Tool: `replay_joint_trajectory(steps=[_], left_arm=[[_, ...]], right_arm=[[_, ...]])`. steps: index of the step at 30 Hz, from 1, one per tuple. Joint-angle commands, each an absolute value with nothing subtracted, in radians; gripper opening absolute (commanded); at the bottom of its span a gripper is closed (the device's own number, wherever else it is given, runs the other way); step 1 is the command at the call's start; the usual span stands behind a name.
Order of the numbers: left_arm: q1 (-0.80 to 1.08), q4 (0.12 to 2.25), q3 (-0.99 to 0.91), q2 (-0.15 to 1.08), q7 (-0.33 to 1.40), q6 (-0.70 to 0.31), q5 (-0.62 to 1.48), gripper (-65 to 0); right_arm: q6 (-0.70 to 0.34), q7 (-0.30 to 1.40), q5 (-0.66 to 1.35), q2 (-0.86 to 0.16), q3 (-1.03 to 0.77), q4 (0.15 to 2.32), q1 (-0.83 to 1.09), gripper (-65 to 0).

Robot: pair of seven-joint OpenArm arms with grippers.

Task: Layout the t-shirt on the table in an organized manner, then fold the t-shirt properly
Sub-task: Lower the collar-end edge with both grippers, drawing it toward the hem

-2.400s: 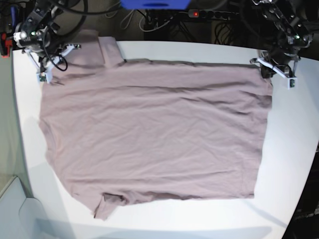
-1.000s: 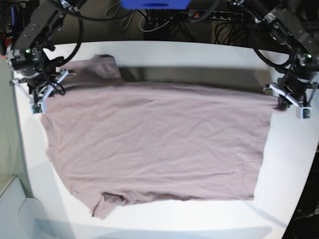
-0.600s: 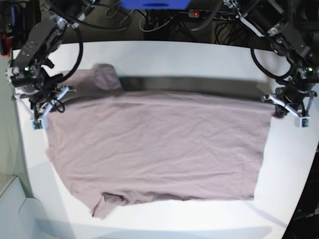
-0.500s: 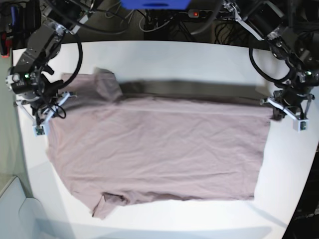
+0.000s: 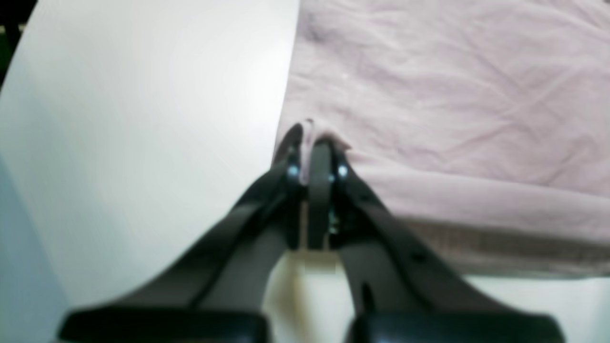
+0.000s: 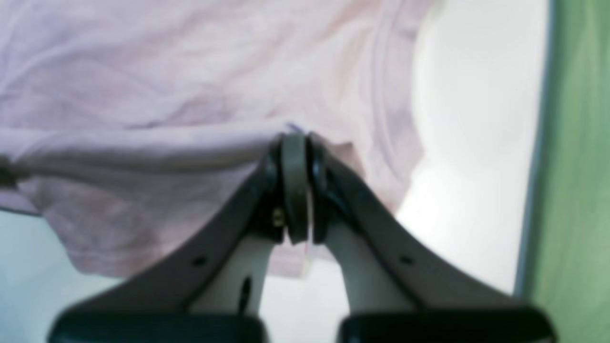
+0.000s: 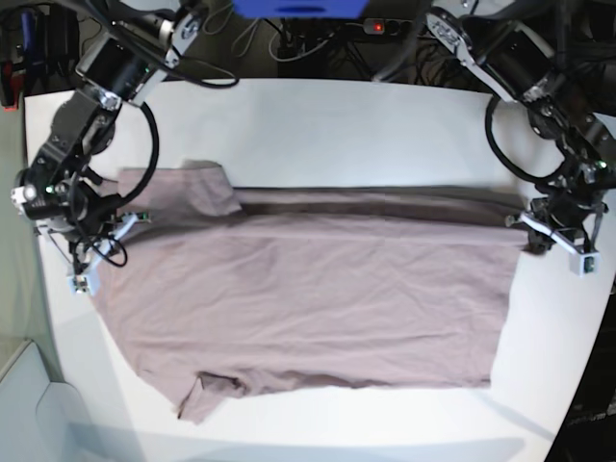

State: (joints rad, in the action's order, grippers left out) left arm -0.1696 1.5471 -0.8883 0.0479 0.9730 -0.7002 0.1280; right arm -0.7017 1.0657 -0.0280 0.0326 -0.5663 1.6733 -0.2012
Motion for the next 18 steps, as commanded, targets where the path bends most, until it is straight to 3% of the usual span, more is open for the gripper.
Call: replay_joint_trajectory(steps=[1, 18], left_arm=[[-0.189, 1.555, -0.888, 0.068, 0.955, -0.698, 0.142, -64.8], [-0.232, 1.448, -0.888, 0.085, 0.944, -0.698, 0.142, -64.7]], right_arm=[[-0.698, 1.047, -0.019, 0.018, -0.565, 1.684, -0.220, -65.0], [-0.698, 0.955, -0.019, 0.016, -0.469, 1.621, -0.254, -65.0]])
